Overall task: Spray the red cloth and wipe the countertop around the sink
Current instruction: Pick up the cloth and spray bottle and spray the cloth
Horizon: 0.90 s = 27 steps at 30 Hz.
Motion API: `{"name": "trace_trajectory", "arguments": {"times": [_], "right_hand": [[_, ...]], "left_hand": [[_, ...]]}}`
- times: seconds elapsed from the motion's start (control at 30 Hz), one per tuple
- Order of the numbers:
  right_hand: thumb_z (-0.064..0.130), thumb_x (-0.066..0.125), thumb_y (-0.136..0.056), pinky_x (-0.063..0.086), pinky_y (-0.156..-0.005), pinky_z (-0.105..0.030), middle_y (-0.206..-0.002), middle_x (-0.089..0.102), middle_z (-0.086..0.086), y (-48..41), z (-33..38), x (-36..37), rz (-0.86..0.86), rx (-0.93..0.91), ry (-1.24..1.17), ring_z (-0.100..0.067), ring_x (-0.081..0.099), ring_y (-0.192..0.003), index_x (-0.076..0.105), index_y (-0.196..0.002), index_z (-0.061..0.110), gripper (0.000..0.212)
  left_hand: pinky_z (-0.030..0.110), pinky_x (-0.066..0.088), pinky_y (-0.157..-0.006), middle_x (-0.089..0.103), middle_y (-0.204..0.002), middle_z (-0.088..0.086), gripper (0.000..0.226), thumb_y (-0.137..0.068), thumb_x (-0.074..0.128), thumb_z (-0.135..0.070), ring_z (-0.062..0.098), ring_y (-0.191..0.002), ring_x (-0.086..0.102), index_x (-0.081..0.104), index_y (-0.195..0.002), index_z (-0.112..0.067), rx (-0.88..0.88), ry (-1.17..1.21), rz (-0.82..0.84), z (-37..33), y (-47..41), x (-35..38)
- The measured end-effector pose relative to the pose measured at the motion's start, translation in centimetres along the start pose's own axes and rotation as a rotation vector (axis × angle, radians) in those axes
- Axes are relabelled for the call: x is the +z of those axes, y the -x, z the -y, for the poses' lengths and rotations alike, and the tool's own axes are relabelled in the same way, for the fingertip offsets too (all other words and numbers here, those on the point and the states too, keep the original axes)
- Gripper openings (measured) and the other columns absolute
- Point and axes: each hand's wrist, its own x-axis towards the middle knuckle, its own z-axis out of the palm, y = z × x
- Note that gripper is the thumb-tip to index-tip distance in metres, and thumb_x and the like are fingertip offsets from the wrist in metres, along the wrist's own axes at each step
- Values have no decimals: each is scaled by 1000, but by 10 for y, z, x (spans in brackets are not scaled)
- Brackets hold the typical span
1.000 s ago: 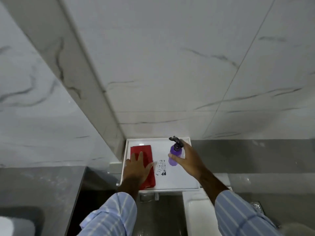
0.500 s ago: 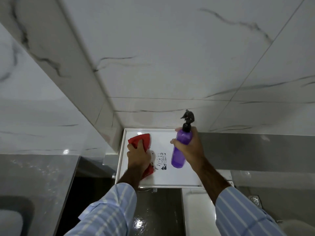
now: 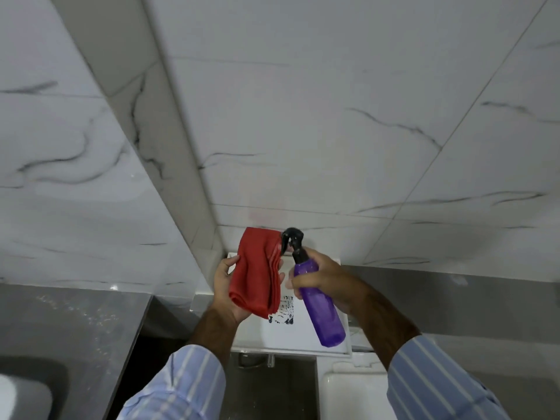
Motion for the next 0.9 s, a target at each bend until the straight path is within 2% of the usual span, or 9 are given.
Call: {"name": "trace_trajectory", "arguments": {"times": [0.07, 0.13, 0.27, 0.33, 0.47, 0.57, 0.7, 0.8, 0.9], "right_hand": [[7, 89, -69, 62, -71, -35, -93, 76, -6, 5, 5, 5, 14, 59, 33, -21, 73, -76, 69, -116, 32, 57], [9, 90, -67, 63, -70, -36, -90, 76, -7, 8, 10, 11, 14, 118, 67, -22, 73, -75, 65, -120, 25, 61], [22, 95, -66, 61, -61, -32, -81, 75, -8, 8, 19, 25, -38, 212, 117, -21, 70, -64, 66, -117, 12, 60], [27, 97, -64, 60, -60, -30, -79, 75, -7, 7, 21, 31, -45, 227, 131, -21, 69, -63, 70, -111, 10, 56], [27, 95, -68, 58, -58, -28, -75, 73, -5, 4, 25, 39, -9, 268, 202, -18, 68, -57, 74, -84, 17, 28], [27, 95, -69, 60, -61, -30, -80, 74, -6, 2, 29, 43, -11, 286, 244, -19, 69, -60, 73, -95, 14, 36], [21, 95, -70, 59, -54, -27, -72, 74, -3, 0, 37, 47, -25, 311, 272, -17, 68, -55, 73, -91, 15, 31], [17, 95, -69, 56, -49, -23, -62, 71, -1, -3, 37, 48, -65, 318, 309, -14, 66, -48, 71, -83, 12, 28], [13, 96, -68, 56, -48, -23, -67, 71, -3, -5, 36, 48, -72, 284, 283, -12, 66, -46, 72, -84, 13, 29]], "left_hand": [[54, 50, -111, 64, -137, 25, 70, -88, 55, -41, 39, -122, 64, 58, -145, -1, 12, -10, -45, -2, 2, 1], [55, 49, -111, 68, -131, 26, 65, -86, 58, -40, 41, -114, 68, 65, -137, 0, 38, -29, -96, -5, 6, -1], [47, 61, -85, 75, -106, 24, 54, -79, 64, -37, 39, -87, 73, 78, -113, 1, 69, -89, -179, -10, 10, -4], [43, 63, -80, 76, -101, 22, 51, -81, 62, -39, 36, -83, 74, 81, -106, 0, 65, -104, -213, -9, 11, -4], [44, 58, -89, 74, -109, 21, 57, -84, 57, -41, 36, -94, 72, 77, -119, -1, 56, -104, -229, -7, 11, -2], [45, 54, -93, 73, -113, 21, 63, -86, 56, -45, 36, -97, 70, 70, -131, -3, 42, -112, -237, -6, 10, -5], [46, 54, -95, 70, -119, 21, 68, -88, 53, -46, 36, -102, 69, 65, -139, -4, 38, -129, -239, -5, 12, -9], [47, 54, -96, 70, -121, 22, 67, -89, 53, -44, 38, -104, 69, 64, -140, -2, 51, -123, -243, -4, 12, -9], [46, 57, -93, 73, -116, 22, 64, -88, 54, -45, 38, -100, 71, 69, -134, -3, 54, -139, -251, -5, 12, -11]]}}
